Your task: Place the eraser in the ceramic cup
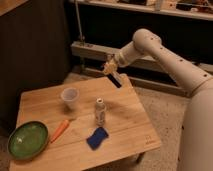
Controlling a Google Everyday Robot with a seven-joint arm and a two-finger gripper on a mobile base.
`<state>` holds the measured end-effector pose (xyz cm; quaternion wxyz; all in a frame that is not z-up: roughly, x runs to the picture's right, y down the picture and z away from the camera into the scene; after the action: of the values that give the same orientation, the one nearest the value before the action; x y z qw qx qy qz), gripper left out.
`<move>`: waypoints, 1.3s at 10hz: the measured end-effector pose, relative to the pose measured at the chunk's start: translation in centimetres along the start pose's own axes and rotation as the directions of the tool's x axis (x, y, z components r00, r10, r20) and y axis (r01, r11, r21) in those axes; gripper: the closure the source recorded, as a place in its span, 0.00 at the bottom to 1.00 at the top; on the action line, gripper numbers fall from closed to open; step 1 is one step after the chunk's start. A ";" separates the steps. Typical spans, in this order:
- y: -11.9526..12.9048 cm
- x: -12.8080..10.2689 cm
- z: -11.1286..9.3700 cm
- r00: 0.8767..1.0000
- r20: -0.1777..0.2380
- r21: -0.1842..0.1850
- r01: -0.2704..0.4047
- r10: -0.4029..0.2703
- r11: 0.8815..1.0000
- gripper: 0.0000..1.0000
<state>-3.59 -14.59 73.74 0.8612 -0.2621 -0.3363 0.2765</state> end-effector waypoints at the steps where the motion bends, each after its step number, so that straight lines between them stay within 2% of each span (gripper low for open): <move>1: 1.5 -2.7 0.5 0.998 0.053 -0.050 0.041 -0.038 0.998 1.00; 2: 3.3 -4.6 1.1 0.992 0.100 -0.100 0.080 -0.070 0.992 1.00; 3: 5.7 -6.3 1.6 0.984 0.146 -0.163 0.123 -0.100 0.979 1.00; 4: 7.0 -6.9 2.4 0.979 0.170 -0.204 0.147 -0.113 0.968 1.00; 5: 8.7 -7.5 3.4 0.971 0.200 -0.249 0.177 -0.128 0.952 1.00; 6: 10.5 -8.1 5.1 0.961 0.236 -0.304 0.214 -0.144 0.928 1.00; 7: 11.2 -8.5 6.3 0.954 0.258 -0.333 0.235 -0.152 0.913 1.00; 8: 12.0 -8.8 8.0 0.944 0.288 -0.366 0.265 -0.162 0.892 1.00; 10: 13.0 -9.0 10.5 0.927 0.331 -0.404 0.307 -0.175 0.862 1.00; 12: 13.7 -9.1 12.5 0.920 0.346 -0.425 0.327 -0.183 0.844 1.00; 13: 13.5 -8.9 13.9 0.922 0.343 -0.438 0.325 -0.178 0.838 1.00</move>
<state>-23.27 -7.08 70.12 0.7377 -0.3799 -0.5487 0.1016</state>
